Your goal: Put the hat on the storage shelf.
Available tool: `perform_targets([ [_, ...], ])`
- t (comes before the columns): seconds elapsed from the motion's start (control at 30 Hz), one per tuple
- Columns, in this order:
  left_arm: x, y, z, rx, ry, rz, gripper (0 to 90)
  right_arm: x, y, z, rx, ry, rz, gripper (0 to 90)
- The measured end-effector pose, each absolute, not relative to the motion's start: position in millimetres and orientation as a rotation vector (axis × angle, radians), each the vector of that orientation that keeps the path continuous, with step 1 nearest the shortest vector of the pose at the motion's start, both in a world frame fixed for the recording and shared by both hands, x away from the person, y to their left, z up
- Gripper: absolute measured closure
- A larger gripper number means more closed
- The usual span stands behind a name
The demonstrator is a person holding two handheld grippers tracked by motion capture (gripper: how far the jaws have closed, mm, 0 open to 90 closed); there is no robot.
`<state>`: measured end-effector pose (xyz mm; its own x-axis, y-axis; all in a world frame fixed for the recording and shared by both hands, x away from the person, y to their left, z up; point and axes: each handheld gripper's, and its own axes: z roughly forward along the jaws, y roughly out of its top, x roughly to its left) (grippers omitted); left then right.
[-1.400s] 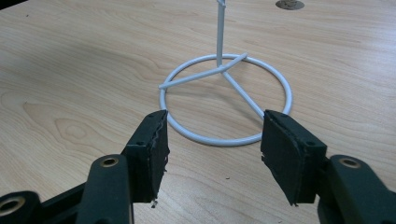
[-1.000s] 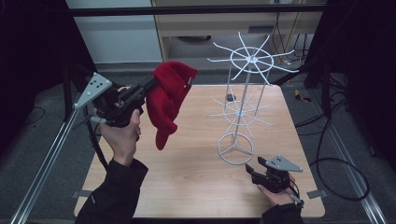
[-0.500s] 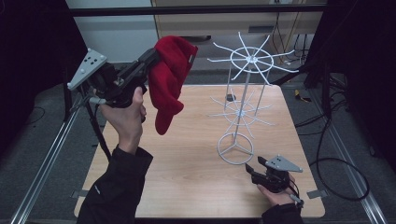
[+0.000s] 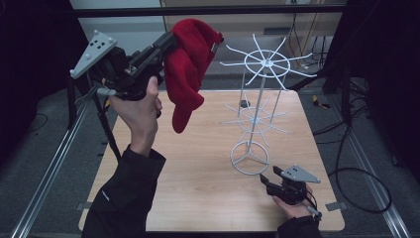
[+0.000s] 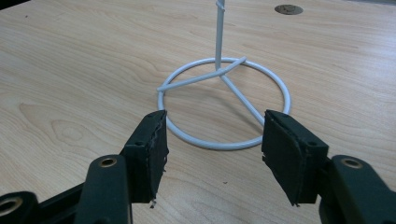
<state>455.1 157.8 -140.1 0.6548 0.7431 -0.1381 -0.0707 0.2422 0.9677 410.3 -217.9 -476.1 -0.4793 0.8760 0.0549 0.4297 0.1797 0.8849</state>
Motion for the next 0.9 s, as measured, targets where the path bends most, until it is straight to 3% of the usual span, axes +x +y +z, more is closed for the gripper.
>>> perform_targets([
  [0.9,440.4,124.8,-121.3,1.186,0.594,0.576,85.8,410.9,-217.5,-476.9,1.212,1.992,1.243,41.3],
])
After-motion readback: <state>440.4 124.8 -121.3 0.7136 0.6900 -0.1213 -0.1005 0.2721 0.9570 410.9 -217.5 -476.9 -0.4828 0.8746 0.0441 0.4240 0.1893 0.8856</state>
